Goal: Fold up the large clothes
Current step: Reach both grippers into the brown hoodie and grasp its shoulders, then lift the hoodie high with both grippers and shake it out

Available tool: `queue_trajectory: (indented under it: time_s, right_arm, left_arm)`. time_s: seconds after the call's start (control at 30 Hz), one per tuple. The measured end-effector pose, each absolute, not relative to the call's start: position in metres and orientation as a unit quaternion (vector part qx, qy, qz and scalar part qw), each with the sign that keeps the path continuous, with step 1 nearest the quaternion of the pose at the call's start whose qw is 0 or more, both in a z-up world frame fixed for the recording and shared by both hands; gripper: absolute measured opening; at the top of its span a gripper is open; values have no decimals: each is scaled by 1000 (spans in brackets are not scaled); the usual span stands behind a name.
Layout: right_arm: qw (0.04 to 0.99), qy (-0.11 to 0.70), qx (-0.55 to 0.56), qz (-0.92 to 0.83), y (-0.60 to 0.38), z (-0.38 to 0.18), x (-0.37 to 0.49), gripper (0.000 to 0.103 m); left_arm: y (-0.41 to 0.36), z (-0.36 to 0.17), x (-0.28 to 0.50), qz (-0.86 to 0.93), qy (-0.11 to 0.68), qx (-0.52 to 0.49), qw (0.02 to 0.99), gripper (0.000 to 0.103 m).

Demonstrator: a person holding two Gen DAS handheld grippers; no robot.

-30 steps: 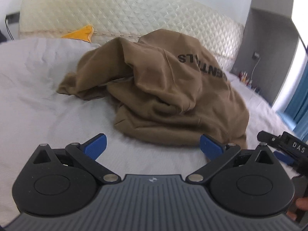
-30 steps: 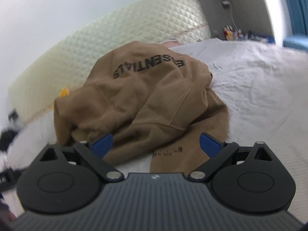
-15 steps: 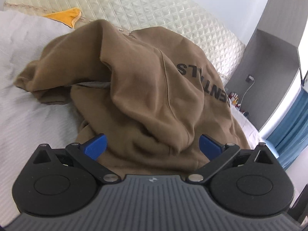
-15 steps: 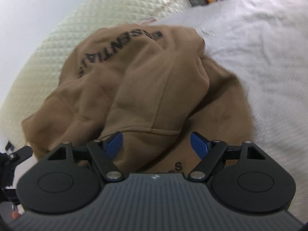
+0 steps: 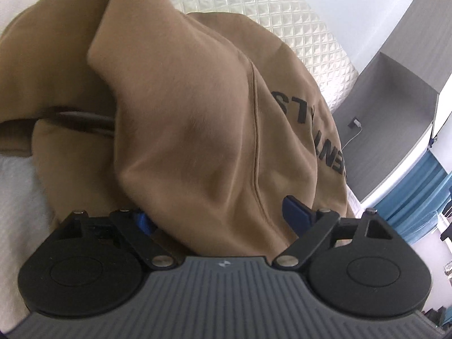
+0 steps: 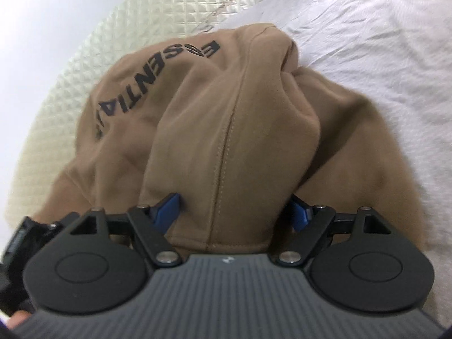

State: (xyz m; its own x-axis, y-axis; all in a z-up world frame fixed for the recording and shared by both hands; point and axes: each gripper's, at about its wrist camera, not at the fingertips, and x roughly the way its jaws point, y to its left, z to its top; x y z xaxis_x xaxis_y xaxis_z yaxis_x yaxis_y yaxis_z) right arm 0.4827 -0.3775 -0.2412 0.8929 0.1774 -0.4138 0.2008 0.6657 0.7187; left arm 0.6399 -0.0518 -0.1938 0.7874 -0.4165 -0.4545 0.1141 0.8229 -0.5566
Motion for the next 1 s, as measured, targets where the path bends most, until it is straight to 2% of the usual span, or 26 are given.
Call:
queue_trajectory:
  time_s: [0.03,0.07,0.1,0.17,0.23,0.37,0.43,0.5,0.8,1.0]
  right_arm:
    - [875,231,425,10,-380,-244,486,73]
    - [873,229,431,13,-380,-246,486,68]
    - [876,224,427,14,-379,-245,485,67]
    - [888,218,405,14,-374,-237,482,54]
    - [899,210,383,18,-371,-225,479,45]
    - [906,195,373,40,-373,-205,470,35]
    - [918,184,348,55,-369,-189,464,33]
    - [927,172,326,72,-363,-173,454,31]
    - [941,118,284,141,-358,-107,368,27]
    - [949,72,255,172,-368,-40,308,26]
  left_arm:
    - [-53,-192,642,-145,290,-256,911,82]
    - [-54,-190,644,-142,288,-253,913,65]
    - [-53,-188,647,-138,290,-251,913,58]
    - [-50,-183,649,-132,299,-259,909,23]
    - [-47,-172,647,-140,291,-262,909,15]
    - [-63,-123,616,-164,233,-195,938,11]
    - [-69,-94,597,-175,206,-174,947,6]
    - [-71,-66,579,-177,186,-160,953,6]
    - [-11,27,464,-176,143,-217,949,5]
    - [45,100,349,-155,96,-218,959,5]
